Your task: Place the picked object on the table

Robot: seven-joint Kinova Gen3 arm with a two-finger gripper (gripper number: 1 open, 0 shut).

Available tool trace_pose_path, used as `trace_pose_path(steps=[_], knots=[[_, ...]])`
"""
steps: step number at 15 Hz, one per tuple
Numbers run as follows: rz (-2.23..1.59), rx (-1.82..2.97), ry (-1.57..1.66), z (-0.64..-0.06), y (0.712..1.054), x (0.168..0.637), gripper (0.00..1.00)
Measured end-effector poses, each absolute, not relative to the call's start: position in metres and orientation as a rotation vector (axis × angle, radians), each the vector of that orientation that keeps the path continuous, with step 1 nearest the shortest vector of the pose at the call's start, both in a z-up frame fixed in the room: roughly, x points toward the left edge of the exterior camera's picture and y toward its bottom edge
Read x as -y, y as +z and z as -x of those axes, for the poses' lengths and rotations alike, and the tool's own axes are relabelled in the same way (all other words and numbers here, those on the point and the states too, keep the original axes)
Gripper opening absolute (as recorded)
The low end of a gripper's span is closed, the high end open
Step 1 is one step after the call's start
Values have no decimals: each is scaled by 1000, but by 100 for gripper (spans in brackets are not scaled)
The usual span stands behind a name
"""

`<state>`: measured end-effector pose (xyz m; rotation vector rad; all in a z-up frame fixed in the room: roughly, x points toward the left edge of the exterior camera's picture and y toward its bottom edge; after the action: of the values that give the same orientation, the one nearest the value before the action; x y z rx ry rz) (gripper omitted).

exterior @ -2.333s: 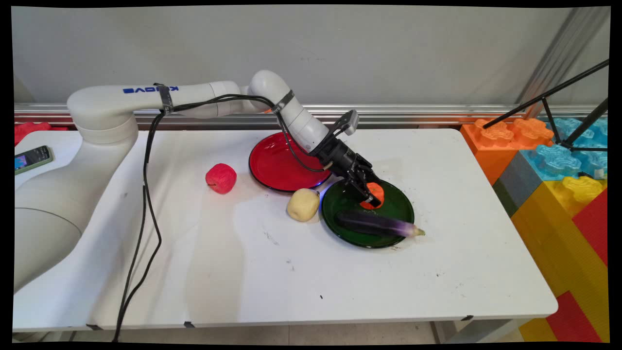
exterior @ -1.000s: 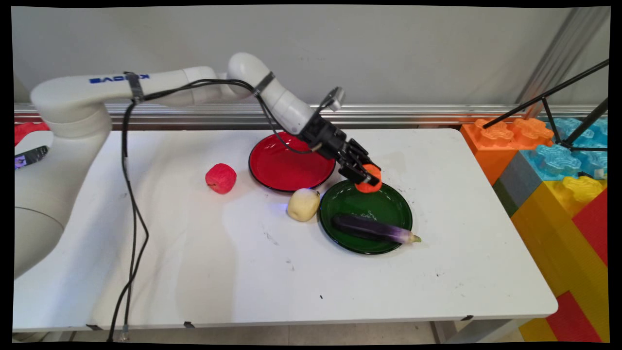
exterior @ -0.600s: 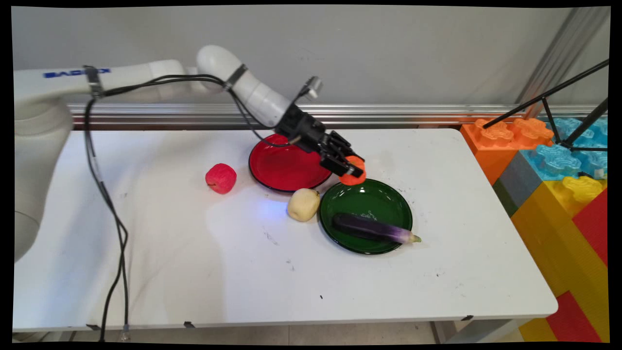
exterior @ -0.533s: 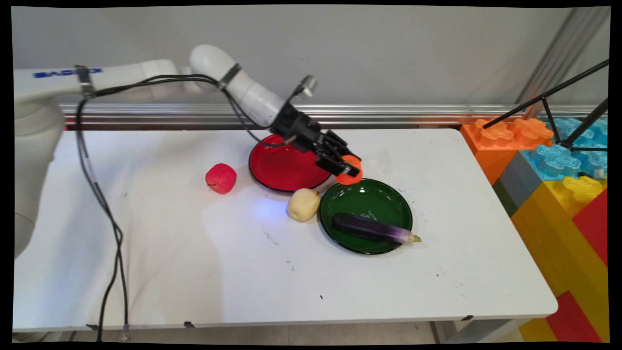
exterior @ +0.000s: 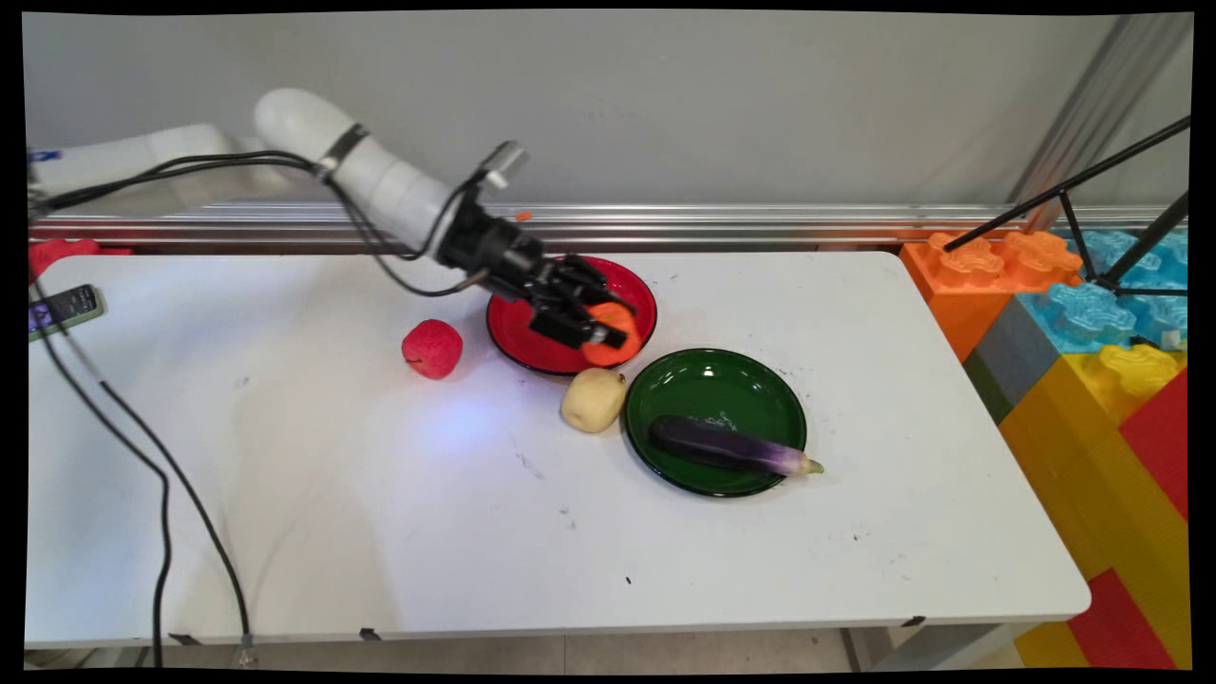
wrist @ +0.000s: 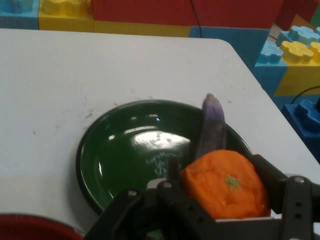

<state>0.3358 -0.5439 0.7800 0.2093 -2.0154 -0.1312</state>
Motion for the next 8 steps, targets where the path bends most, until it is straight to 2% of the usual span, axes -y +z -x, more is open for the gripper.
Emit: trace_pose_path(steps=[8], knots=[[-186, 2033, -115, -395, 765, 508, 0]])
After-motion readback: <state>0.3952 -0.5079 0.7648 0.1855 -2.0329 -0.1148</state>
